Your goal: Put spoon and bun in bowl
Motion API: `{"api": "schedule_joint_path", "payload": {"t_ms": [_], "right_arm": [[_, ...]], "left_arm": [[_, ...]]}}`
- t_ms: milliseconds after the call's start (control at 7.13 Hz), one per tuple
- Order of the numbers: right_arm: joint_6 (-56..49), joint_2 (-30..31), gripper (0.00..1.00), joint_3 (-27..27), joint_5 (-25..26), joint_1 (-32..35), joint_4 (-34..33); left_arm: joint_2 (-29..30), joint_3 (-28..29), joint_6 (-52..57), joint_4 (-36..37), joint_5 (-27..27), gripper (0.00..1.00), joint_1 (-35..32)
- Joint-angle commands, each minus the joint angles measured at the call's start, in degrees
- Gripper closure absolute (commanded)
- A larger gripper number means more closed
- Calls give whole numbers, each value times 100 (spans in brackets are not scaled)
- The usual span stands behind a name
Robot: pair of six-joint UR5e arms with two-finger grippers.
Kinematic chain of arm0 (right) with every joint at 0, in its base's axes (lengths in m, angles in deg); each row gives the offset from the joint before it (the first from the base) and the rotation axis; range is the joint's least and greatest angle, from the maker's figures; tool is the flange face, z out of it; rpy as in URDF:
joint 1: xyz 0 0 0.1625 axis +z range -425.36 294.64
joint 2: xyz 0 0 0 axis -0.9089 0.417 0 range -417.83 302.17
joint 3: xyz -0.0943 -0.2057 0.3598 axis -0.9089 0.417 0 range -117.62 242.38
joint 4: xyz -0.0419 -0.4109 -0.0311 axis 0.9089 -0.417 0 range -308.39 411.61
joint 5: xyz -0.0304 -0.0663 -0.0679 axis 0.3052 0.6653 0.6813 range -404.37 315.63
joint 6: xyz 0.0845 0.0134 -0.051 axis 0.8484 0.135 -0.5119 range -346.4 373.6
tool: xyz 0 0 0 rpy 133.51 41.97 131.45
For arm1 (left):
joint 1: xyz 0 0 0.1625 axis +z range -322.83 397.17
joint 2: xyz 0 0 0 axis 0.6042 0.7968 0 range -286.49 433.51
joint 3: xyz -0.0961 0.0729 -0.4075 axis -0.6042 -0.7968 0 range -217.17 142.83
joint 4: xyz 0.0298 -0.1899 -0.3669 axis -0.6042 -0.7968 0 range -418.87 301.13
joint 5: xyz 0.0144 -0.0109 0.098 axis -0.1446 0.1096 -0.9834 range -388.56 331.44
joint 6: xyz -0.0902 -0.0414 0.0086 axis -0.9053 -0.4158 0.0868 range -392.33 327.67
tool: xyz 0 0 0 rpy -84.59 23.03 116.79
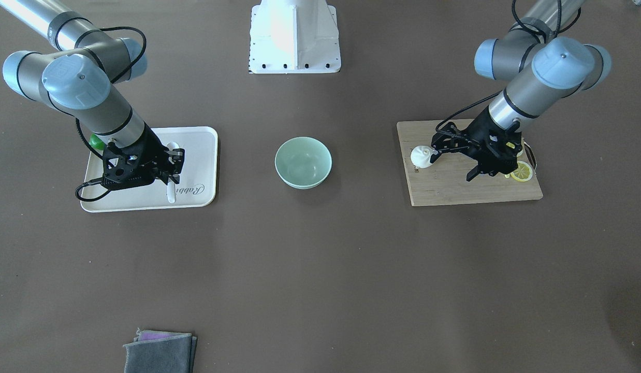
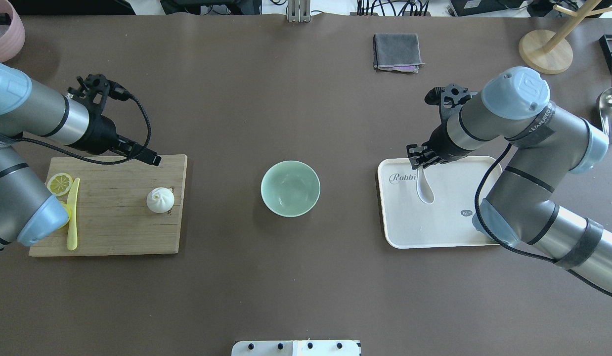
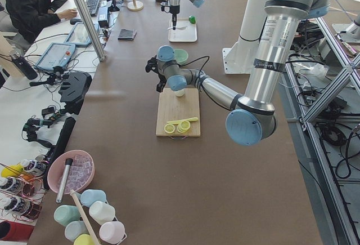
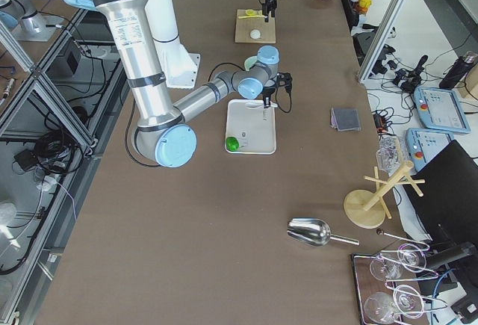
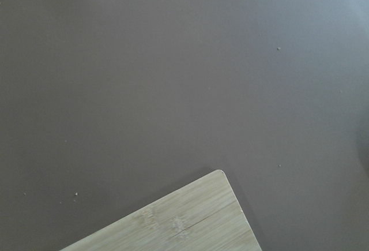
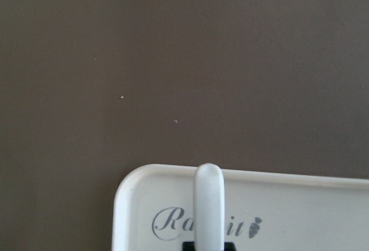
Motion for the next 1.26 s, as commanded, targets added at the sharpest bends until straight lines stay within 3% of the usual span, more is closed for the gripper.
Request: {"api": "schedule_joint_path", "payload": {"t_ms": [0, 280, 421, 561, 701, 841, 1121], "right_arm": [[61, -398, 100, -68, -132, 131, -341], [263, -706, 100, -68, -184, 166, -510], [543, -829, 100, -68, -184, 149, -502], [685, -996, 100, -42, -176, 79, -510], [729, -1059, 100, -25, -150, 27, -502], [730, -1164, 100, -16, -132, -9, -510], [834, -1313, 100, -16, -123, -27, -502]], "left_arm": [[-124, 13, -132, -162, -464, 2, 533], [-283, 31, -185, -461, -466, 2, 622], [-301, 40, -203, -462, -475, 10, 683], [-310, 23, -368, -462, -466, 41, 684], [-318, 22, -370, -462, -475, 80, 719], [-327, 14, -370, -454, -475, 100, 719], [-354, -187, -379, -454, -344, 100, 710]]}}
